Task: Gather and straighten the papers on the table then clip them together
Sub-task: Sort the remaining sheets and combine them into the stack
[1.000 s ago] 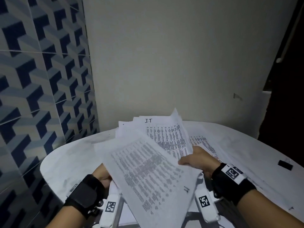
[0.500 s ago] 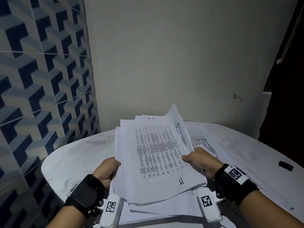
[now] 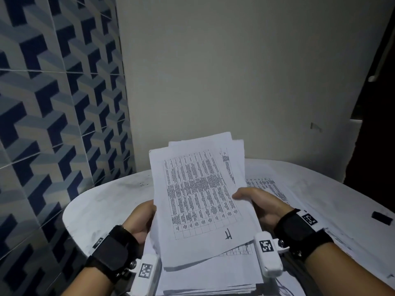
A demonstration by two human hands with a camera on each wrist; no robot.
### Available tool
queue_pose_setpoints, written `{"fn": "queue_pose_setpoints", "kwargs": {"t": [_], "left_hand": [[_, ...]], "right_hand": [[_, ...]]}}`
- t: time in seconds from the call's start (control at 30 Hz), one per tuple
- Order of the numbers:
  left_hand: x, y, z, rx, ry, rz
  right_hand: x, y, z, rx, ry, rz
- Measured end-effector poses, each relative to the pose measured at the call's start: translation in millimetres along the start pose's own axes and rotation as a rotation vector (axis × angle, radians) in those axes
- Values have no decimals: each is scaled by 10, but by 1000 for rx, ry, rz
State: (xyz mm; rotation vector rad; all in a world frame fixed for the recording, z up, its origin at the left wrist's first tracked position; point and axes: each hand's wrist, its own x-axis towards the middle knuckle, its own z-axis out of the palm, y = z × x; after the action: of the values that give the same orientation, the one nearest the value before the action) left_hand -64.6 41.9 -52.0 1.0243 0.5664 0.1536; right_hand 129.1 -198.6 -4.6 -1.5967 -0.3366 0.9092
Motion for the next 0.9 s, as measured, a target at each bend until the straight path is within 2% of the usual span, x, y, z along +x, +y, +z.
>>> {"fn": "queue_pose_setpoints", "kwargs": {"t": [0.07, 0.13, 0.2, 0.27, 0.3, 0.4, 0.5, 0.6, 0.67, 0.77, 0.83, 0.9], "left_hand": [[-1, 8, -13, -33, -15, 4], [-52, 21, 40, -24, -23, 11], [-101, 48, 116, 14, 31, 40], [-74, 95, 163, 62, 157, 144], [-76, 121, 187, 45, 171, 197], [-179, 228, 213, 19, 43, 266], [-254, 355, 177, 257, 28, 379], [-280, 528, 139, 440, 216, 617], [-341, 648, 186, 476, 318, 787], [-432, 715, 281, 492, 335, 1008], [-479, 718, 333, 487, 338, 1070], [-503, 711, 350, 469, 345, 1081]], "right_hand": [[31, -20, -12, 77, -12, -30], [56, 5, 30, 82, -37, 6], [62, 42, 125, 36, -60, 27], [102, 57, 205, -42, 15, -92], [95, 41, 252, -51, 47, -152], [76, 10, 371, -5, 62, -277], [-22, -76, 507, -52, 146, -428], [-99, -199, 600, -229, 330, -660], [-156, -245, 670, -248, 370, -852], [-305, -274, 872, -255, 422, -1067], [-323, -268, 945, -259, 452, -1104], [-286, -279, 943, -238, 474, -1052]]}}
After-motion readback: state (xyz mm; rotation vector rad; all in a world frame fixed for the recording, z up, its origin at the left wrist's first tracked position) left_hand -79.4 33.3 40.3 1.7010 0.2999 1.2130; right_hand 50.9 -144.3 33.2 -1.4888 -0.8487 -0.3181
